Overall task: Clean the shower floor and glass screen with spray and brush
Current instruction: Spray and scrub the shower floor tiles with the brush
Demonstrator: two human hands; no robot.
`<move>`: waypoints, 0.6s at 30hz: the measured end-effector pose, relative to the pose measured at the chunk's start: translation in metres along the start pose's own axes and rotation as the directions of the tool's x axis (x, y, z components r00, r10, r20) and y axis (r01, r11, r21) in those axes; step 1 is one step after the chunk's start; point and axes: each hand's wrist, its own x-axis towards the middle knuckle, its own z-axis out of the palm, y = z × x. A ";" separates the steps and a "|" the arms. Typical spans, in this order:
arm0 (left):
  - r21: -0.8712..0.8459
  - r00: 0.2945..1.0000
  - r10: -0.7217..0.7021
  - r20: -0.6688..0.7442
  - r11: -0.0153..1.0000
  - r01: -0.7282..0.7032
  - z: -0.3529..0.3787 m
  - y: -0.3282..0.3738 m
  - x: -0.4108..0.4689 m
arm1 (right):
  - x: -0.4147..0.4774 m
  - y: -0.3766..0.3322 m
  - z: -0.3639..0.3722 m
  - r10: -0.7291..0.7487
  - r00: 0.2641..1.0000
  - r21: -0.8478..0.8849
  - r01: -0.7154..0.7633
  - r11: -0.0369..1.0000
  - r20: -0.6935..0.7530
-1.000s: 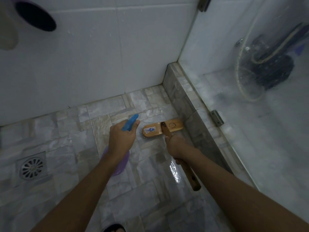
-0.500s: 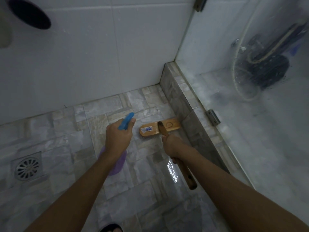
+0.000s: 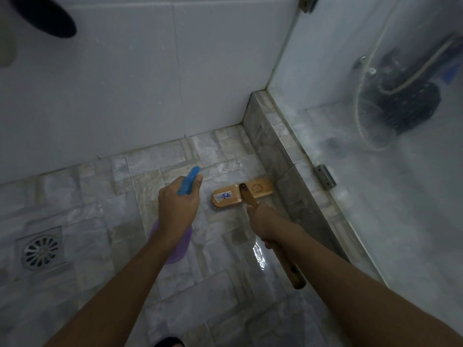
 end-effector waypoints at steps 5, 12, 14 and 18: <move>-0.045 1.000 -0.014 -0.009 0.999 0.014 -0.002 -0.009 0.001 | 0.006 -0.004 -0.013 0.044 0.991 0.023 -0.047 0.999 0.125; -0.134 0.993 -0.106 -0.048 0.986 0.098 -0.006 -0.011 0.002 | 0.082 -0.098 -0.047 -0.145 0.985 0.001 0.145 0.989 -0.090; -0.136 0.994 -0.099 -0.050 0.986 0.091 -0.007 -0.006 0.003 | 0.095 -0.113 -0.057 -0.177 0.981 -0.044 0.174 0.984 -0.075; -0.148 0.996 -0.091 -0.027 0.985 0.086 -0.007 0.000 0.002 | 0.074 -0.073 -0.043 -0.224 0.973 -0.129 0.217 0.968 -0.046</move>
